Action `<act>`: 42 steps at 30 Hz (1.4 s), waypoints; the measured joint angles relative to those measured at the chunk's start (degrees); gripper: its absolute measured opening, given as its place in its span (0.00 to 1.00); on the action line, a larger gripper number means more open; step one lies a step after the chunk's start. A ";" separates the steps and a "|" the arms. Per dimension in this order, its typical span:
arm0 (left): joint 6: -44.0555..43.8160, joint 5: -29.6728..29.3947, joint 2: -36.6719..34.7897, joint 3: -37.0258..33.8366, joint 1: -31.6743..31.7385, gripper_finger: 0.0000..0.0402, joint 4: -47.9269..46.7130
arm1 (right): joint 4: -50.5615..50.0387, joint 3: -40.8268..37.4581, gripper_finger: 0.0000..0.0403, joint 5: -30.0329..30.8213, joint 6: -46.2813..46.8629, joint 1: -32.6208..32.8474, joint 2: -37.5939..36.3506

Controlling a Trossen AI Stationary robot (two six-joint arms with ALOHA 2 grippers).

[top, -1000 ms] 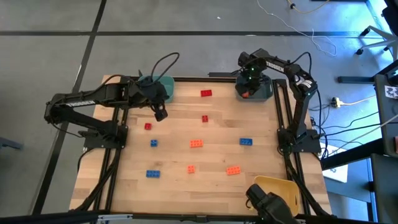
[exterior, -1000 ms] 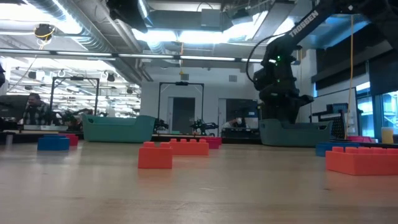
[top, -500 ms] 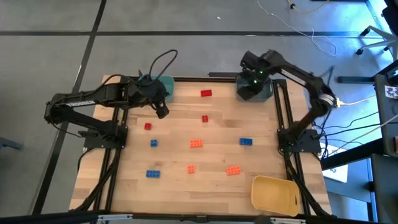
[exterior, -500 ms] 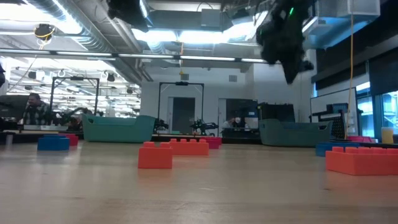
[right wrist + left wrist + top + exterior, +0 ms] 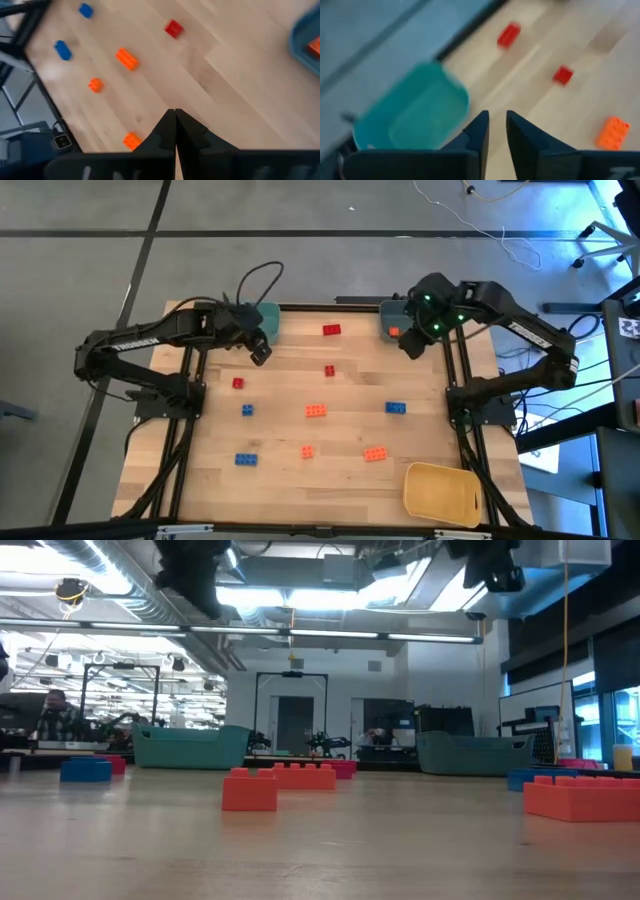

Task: Sort & place blocks by color
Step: Put the blue game piece into the green bin

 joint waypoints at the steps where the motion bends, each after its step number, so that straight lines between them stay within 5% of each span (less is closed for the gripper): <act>1: -1.71 2.41 -0.07 0.00 0.88 0.18 -1.43 | 0.97 0.00 0.00 -0.02 -0.05 0.69 -0.42; 11: -8.57 27.49 3.56 0.04 0.21 0.20 -15.38 | 15.13 0.00 0.00 -4.14 -1.99 7.52 -6.10; 27: -19.30 22.00 7.97 -0.15 -3.28 0.21 -14.30 | 16.81 0.00 0.00 -2.97 -3.46 8.79 -9.83; 35: -19.90 27.61 14.47 -0.11 -4.19 0.21 -18.37 | 16.39 0.00 0.00 -2.99 -4.87 8.77 -9.83; 42: -8.73 33.47 18.98 -0.13 -7.69 0.20 -19.05 | 16.30 0.00 0.00 -2.99 -5.02 8.77 -9.83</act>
